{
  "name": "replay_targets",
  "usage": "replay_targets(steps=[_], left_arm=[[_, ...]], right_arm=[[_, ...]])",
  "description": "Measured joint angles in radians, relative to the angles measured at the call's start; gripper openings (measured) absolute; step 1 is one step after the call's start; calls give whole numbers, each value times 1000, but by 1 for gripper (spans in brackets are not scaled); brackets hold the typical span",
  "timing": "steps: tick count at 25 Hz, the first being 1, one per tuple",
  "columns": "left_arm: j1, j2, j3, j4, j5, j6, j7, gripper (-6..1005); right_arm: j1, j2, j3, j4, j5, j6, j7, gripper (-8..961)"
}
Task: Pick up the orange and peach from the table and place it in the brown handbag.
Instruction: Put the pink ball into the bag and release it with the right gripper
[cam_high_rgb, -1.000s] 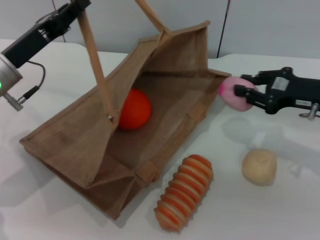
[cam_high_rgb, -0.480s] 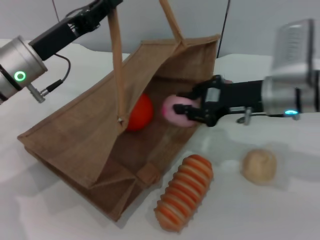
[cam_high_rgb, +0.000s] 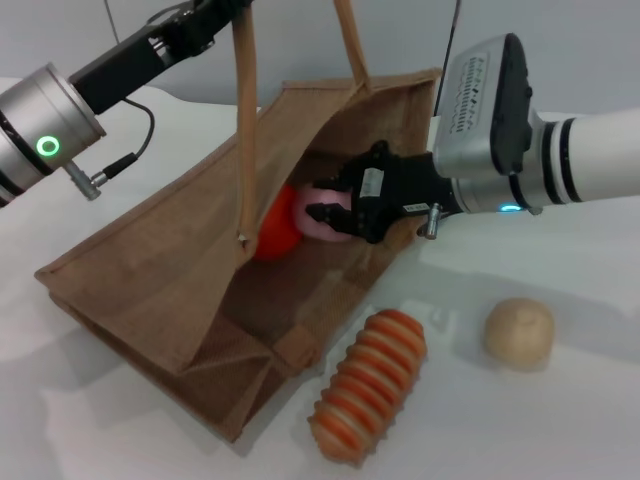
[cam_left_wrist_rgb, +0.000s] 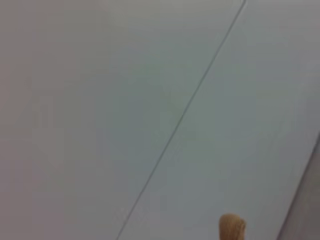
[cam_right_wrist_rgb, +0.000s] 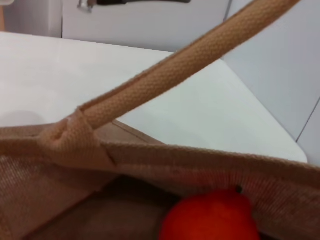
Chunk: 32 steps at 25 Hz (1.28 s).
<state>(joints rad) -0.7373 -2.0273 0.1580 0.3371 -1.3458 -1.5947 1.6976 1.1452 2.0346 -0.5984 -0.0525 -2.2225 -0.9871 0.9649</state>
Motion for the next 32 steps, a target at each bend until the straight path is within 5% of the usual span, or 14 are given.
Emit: replay_targets(steps=[16, 27, 32], left_arm=[[18, 2, -14, 0, -45, -103, -1, 205], [35, 4, -17, 0, -53, -98, 3, 212], [49, 7, -22, 0, -53, -84, 3, 215]], right_arm=[[-35, 2, 248, 130, 3, 83, -448, 290], [-84, -5, 357, 147, 2, 20, -487, 726], [-116, -10, 368, 132, 2, -54, -486, 757]])
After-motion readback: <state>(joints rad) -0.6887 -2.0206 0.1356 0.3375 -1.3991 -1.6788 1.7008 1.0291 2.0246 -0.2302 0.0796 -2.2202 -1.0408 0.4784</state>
